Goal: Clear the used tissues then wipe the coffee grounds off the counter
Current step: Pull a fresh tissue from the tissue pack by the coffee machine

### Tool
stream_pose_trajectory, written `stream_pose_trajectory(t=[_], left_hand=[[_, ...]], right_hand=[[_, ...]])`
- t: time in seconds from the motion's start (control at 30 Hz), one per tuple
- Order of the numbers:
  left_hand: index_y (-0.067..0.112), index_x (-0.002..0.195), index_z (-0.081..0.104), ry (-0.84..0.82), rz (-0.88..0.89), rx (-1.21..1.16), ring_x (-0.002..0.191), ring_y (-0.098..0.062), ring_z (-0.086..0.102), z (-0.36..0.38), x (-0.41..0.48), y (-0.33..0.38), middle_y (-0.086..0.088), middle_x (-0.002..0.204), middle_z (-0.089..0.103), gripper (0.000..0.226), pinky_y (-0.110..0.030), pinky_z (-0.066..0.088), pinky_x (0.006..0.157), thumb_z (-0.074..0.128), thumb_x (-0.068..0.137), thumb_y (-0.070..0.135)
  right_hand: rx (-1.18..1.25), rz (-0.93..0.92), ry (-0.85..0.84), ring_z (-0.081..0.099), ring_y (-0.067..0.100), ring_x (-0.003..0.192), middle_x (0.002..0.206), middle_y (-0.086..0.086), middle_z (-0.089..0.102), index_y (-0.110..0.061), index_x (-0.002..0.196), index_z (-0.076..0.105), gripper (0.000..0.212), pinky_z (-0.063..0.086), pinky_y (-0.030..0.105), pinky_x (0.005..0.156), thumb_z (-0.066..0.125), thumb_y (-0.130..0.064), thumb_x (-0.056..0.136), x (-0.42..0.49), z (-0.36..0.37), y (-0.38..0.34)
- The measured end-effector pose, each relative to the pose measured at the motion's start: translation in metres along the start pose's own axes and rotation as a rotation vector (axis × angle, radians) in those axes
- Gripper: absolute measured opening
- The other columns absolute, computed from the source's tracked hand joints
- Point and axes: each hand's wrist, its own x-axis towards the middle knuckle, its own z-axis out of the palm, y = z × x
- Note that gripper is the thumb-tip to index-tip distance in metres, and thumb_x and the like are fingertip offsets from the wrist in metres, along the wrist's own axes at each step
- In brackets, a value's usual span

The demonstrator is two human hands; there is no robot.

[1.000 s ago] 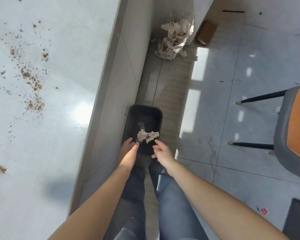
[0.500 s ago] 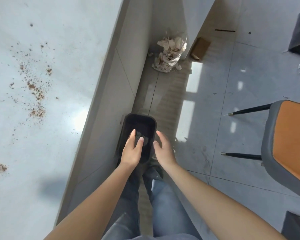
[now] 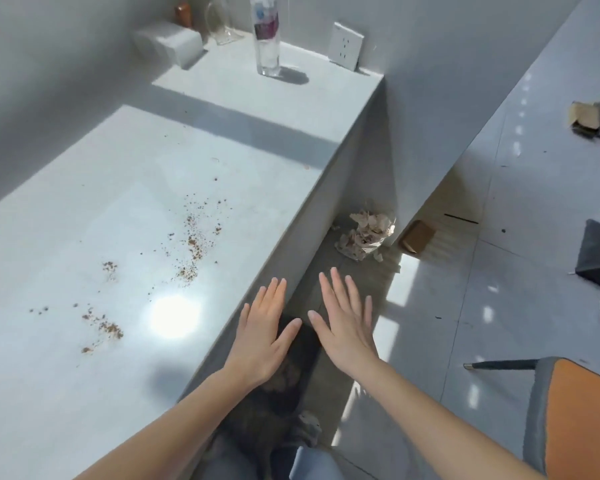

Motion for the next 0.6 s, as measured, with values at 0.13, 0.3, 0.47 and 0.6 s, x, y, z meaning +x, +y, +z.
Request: stream_pose_trajectory(t=[0.13,0.3,0.47,0.6], left_hand=[[0.040,0.144,-0.018,0.142,-0.045,0.141,0.140,-0.001,-0.028,-0.053,-0.016,-0.005,0.019,0.155,-0.023,0.065,-0.035,-0.013,0.118,0.023,0.096,0.055],[0.036,0.146,-0.017,0.330,-0.076,0.230,0.138,-0.002,-0.033,-0.125,-0.051,-0.016,0.017,0.154,-0.026,0.068,-0.037,-0.016,0.117,0.017,0.092,0.058],[0.041,0.140,-0.023,0.502,-0.113,0.296,0.138,-0.003,-0.033,-0.191,-0.109,-0.034,0.016,0.153,-0.029,0.064,-0.038,-0.015,0.117,0.004,0.087,0.064],[0.045,0.137,-0.028,0.646,-0.137,0.319,0.139,-0.003,-0.032,-0.244,-0.173,-0.057,0.019,0.151,-0.031,0.062,-0.034,-0.019,0.114,0.007,0.090,0.063]], right_hand=[[-0.095,-0.167,0.074,-0.026,0.013,0.144,0.151,-0.017,-0.031,-0.036,0.150,-0.012,0.064,-0.020,0.048,0.110,0.020,-0.052,0.096,0.021,-0.028,-0.047],[-0.143,-0.388,0.136,-0.021,0.014,0.146,0.153,-0.014,-0.028,-0.034,0.151,-0.007,0.064,-0.017,0.050,0.110,0.018,-0.055,0.096,0.038,-0.038,-0.135],[-0.061,-0.626,0.162,-0.022,0.009,0.145,0.156,-0.017,-0.025,-0.040,0.150,-0.009,0.063,-0.026,0.038,0.108,0.024,-0.054,0.098,0.025,-0.034,-0.243],[0.056,-0.818,0.153,-0.016,0.007,0.146,0.157,-0.019,-0.014,-0.036,0.151,0.003,0.059,-0.016,0.038,0.112,0.030,-0.047,0.099,-0.005,-0.026,-0.343]])
